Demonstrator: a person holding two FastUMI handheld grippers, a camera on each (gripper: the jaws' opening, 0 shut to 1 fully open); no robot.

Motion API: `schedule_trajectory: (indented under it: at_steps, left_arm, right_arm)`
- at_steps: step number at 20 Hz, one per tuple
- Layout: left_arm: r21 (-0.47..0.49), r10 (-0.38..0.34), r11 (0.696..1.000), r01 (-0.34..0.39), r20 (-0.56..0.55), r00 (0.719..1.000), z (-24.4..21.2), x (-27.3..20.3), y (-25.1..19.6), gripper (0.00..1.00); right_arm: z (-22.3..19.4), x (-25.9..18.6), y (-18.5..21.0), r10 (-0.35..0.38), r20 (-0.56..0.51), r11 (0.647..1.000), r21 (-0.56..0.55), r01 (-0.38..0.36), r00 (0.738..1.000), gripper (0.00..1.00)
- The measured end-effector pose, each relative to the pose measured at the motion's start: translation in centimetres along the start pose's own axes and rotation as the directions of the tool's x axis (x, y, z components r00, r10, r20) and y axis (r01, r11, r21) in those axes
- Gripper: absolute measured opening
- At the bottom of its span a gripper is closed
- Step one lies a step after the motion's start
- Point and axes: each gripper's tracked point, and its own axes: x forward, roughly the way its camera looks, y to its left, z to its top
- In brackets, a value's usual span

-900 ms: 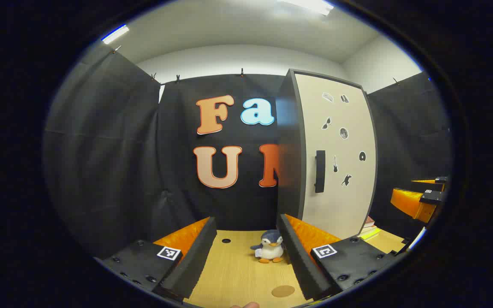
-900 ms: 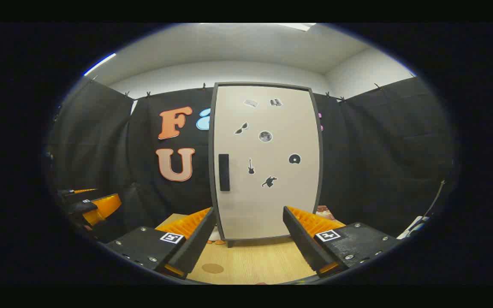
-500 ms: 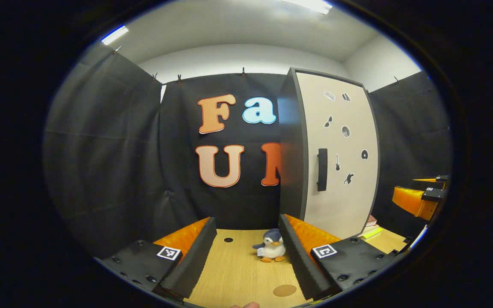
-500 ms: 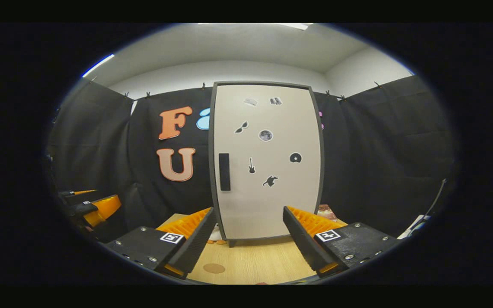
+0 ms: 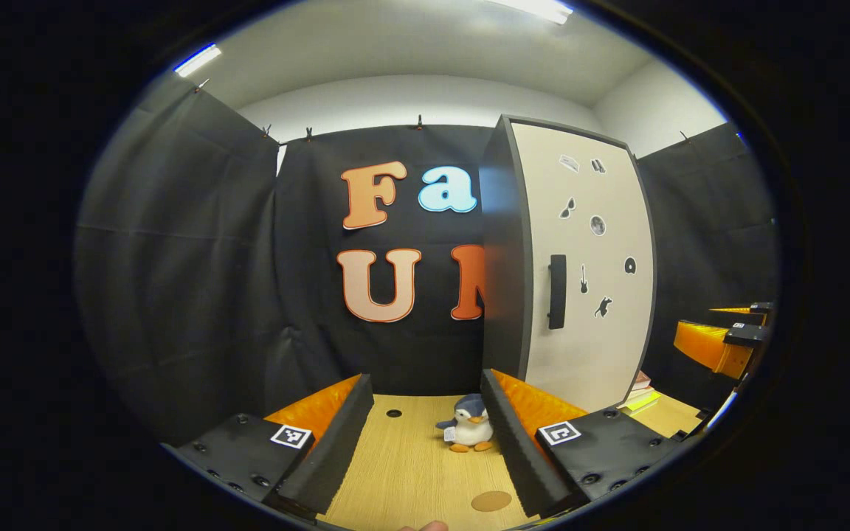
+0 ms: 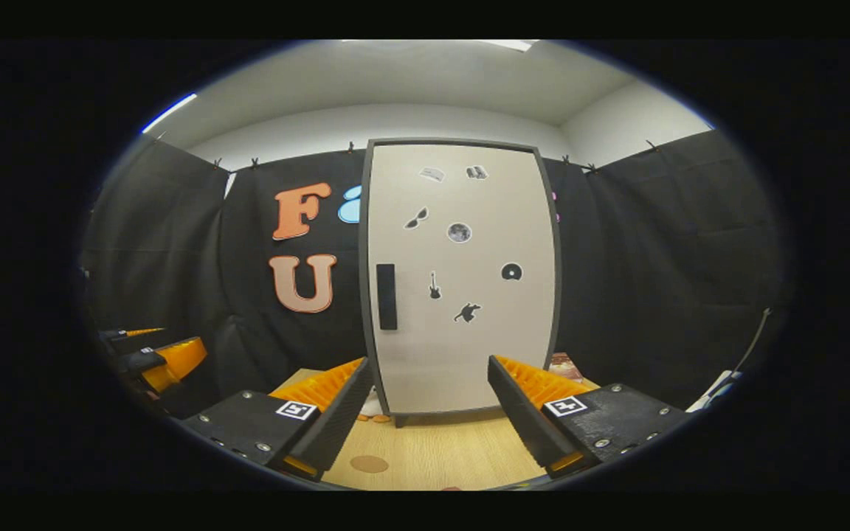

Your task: Open the cabinet door with the right hand, grasp the bottle in the cabinet with the left hand and place it on the coaster, then close the cabinet door with the right hand.

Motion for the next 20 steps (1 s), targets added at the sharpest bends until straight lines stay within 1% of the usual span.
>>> schedule_trajectory:
  at_steps: [2, 3, 5, 6, 8, 9, 10, 11, 13, 14, 15, 16, 17, 20]
  left_arm:
    - [0.003, 0.001, 1.0, -0.001, -0.011, 1.0, -0.4, -0.2, 0.0, 0.96]
    - [-0.002, -0.003, 1.0, 0.003, -0.012, 1.0, -0.4, -0.1, -0.1, 0.96]
    - [-0.007, -0.007, 1.0, 0.007, -0.013, 1.0, -0.5, -0.1, -0.2, 0.96]
    - [-0.005, -0.008, 1.0, 0.008, -0.013, 1.0, -0.6, 0.0, -0.2, 0.96]
    - [-0.012, -0.013, 1.0, 0.013, -0.012, 1.0, -0.6, 0.1, -0.3, 0.96]
    - [-0.013, -0.018, 1.0, 0.018, -0.015, 1.0, -0.6, 0.3, -0.3, 0.96]
    - [-0.012, -0.021, 1.0, 0.021, -0.015, 1.0, -0.7, 0.4, -0.2, 0.96]
    - [-0.015, -0.024, 1.0, 0.024, -0.016, 1.0, -0.7, 0.6, -0.2, 0.96]
    - [-0.019, -0.024, 1.0, 0.023, -0.015, 1.0, -0.8, 0.9, 0.1, 0.96]
    - [-0.019, -0.025, 1.0, 0.025, -0.016, 1.0, -0.9, 1.1, 0.2, 0.96]
    - [-0.018, -0.026, 1.0, 0.026, -0.016, 1.0, -0.9, 1.2, 0.4, 0.96]
    - [-0.017, -0.026, 1.0, 0.025, -0.015, 1.0, -0.9, 1.4, 0.6, 0.96]
    - [-0.015, -0.026, 1.0, 0.026, -0.012, 1.0, -0.9, 1.6, 0.7, 0.96]
    - [-0.011, -0.026, 1.0, 0.026, -0.004, 1.0, -0.6, 2.2, 1.4, 0.96]
  right_arm:
    - [0.2, 0.3, 0.1, 0.001, 0.006, 1.0, 0.002, -0.001, 1.0, 0.96]
    - [0.3, 0.6, 0.2, 0.0, 0.009, 1.0, -0.003, 0.0, 1.0, 1.0]
    - [0.4, 1.2, 0.4, 0.001, 0.007, 1.0, -0.009, -0.001, 1.0, 1.0]
    - [0.4, 1.7, 0.7, 0.007, 0.005, 1.0, -0.004, -0.007, 1.0, 0.96]
    - [0.9, 2.7, 1.2, 0.013, 0.012, 1.0, 0.0, -0.013, 1.0, 0.96]
    - [1.1, 3.4, 1.4, 0.015, 0.014, 1.0, -0.001, -0.015, 1.0, 1.0]
    - [1.3, 4.1, 1.8, 0.019, 0.019, 1.0, -0.003, -0.019, 1.0, 0.96]
    - [1.7, 4.8, 2.1, 0.024, 0.023, 1.0, -0.005, -0.024, 0.999, 1.0]
    - [2.4, 6.4, 2.8, 0.029, 0.033, 1.0, -0.013, -0.029, 0.999, 1.0]
    - [2.8, 7.3, 3.1, 0.033, 0.036, 0.999, -0.012, -0.033, 0.999, 0.96]
    - [3.0, 8.3, 3.5, 0.038, 0.039, 0.999, -0.01, -0.038, 0.999, 0.96]
    - [3.3, 9.3, 3.9, 0.042, 0.041, 0.999, -0.006, -0.042, 0.998, 1.0]
    - [3.4, 10.3, 4.3, 0.045, 0.042, 0.999, -0.006, -0.045, 0.998, 0.96]
    - [3.5, 13.2, 5.1, 0.049, 0.037, 0.999, -0.016, -0.048, 0.998, 0.96]
